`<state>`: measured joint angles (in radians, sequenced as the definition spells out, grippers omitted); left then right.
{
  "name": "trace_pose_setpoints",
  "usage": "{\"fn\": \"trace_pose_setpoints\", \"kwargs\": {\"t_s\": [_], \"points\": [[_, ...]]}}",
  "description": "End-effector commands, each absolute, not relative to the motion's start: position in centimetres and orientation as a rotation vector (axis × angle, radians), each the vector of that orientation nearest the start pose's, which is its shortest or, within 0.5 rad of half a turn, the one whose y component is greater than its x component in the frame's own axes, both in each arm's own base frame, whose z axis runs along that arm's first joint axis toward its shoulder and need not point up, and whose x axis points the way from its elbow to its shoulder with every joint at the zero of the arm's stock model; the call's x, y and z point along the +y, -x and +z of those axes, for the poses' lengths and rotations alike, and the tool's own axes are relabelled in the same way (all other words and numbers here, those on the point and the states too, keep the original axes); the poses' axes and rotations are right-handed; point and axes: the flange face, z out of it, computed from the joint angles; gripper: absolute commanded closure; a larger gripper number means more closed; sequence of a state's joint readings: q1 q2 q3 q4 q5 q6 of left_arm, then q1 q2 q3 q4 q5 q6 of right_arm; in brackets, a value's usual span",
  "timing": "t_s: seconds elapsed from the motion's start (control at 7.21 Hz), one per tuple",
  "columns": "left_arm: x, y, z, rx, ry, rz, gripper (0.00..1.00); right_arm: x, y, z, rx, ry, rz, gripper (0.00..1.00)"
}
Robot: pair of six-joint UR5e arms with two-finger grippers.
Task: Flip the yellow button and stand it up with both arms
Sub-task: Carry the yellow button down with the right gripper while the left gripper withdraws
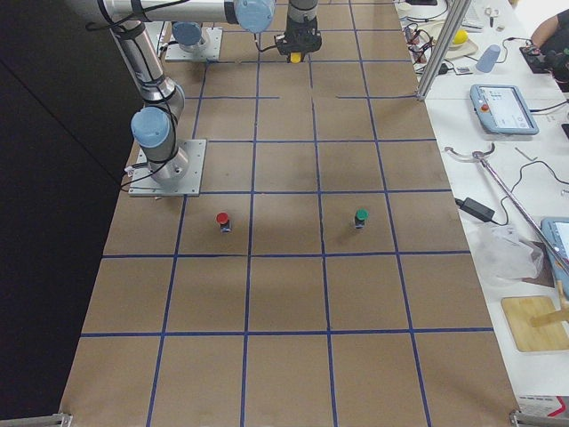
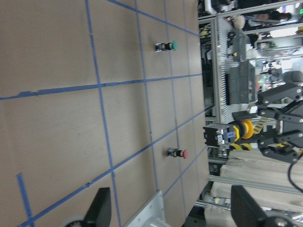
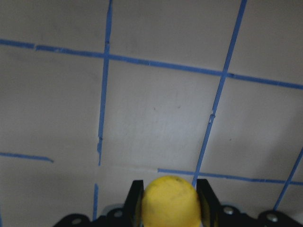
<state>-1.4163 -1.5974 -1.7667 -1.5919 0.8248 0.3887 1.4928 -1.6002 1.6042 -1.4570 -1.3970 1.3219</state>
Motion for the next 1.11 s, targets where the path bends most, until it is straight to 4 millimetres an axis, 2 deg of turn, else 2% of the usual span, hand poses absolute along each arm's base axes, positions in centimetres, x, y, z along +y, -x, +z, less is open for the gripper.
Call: {"fn": "trace_pose_setpoints", "kwargs": {"t_s": [0.0, 0.14, 0.28, 0.42, 0.55, 0.69, 0.83, 0.97], "points": [[-51.5, 9.1, 42.4, -2.732, 0.24, -0.032, 0.05, -49.9, -9.2, 42.5, 2.586, -1.999, 0.288, 0.99], [-52.4, 8.0, 44.6, -2.854, 0.218, -0.05, 0.03, -50.8, -7.4, 40.5, 2.673, -1.986, 0.269, 1.0], [-52.4, 7.7, 46.8, -2.943, 0.207, -0.087, 0.01, -52.4, -2.9, 37.7, 2.748, -2.03, 0.172, 1.0], [-52.0, 7.3, 48.6, -2.996, 0.22, -0.097, 0.01, -53.2, -0.5, 35.9, 2.809, -2.034, 0.089, 1.0], [-51.0, 8.0, 50.3, -3.029, 0.238, -0.111, 0.01, -54.1, 1.1, 32.7, 2.906, -2.099, -0.084, 1.0], [-49.7, 9.5, 52.2, -3.045, 0.272, -0.08, 0.01, -54.5, 2.2, 30.4, 2.94, -2.111, -0.262, 1.0], [-48.7, 9.7, 52.5, -3.044, 0.274, -0.11, 0.01, -53.2, 2.9, 28.2, 2.944, -2.13, -0.239, 1.0], [-48.4, 9.7, 53.0, -3.044, 0.271, -0.13, 0.01, -52.1, 4.8, 26.7, 2.957, -2.151, -0.272, 1.0]]}}
